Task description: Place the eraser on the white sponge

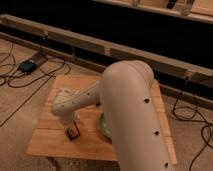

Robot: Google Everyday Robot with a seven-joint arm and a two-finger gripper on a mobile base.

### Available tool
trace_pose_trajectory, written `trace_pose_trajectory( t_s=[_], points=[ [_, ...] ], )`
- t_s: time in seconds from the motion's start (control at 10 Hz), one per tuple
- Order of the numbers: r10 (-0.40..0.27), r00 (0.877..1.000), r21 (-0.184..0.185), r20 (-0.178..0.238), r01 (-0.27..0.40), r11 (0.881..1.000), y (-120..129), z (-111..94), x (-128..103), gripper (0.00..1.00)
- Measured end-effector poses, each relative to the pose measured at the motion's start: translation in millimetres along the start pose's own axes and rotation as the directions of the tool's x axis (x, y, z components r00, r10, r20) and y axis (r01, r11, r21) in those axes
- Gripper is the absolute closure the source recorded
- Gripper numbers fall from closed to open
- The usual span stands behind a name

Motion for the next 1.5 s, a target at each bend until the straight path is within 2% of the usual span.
trace_pose_trajectory(
  t_s=[0.1, 0.4, 0.5, 0.7, 1.0, 1.1, 1.5],
  points=[
    [-0.001, 1.0, -0.001, -0.001, 0.001, 1.0, -1, -1, 1, 0.65],
    [0.005, 1.0, -0.011, -0.009, -0.005, 1.0, -2, -9, 2, 0.91],
    [0.009, 1.0, -0.018, -0.007, -0.009, 1.0, -1, -20, -3, 0.99],
    [0.007, 1.0, -0.015, 0.0, -0.007, 1.0, -3, -40, -14, 1.0],
    [-0.03, 0.998, -0.008, 0.06, 0.03, 1.0, -3, -80, -56, 1.0],
    [-0.057, 0.995, -0.009, 0.086, 0.058, 0.998, 1, -92, -75, 1.0],
    [-0.15, 0.976, 0.004, 0.16, 0.151, 0.988, -3, -113, -133, 1.0]
  ],
)
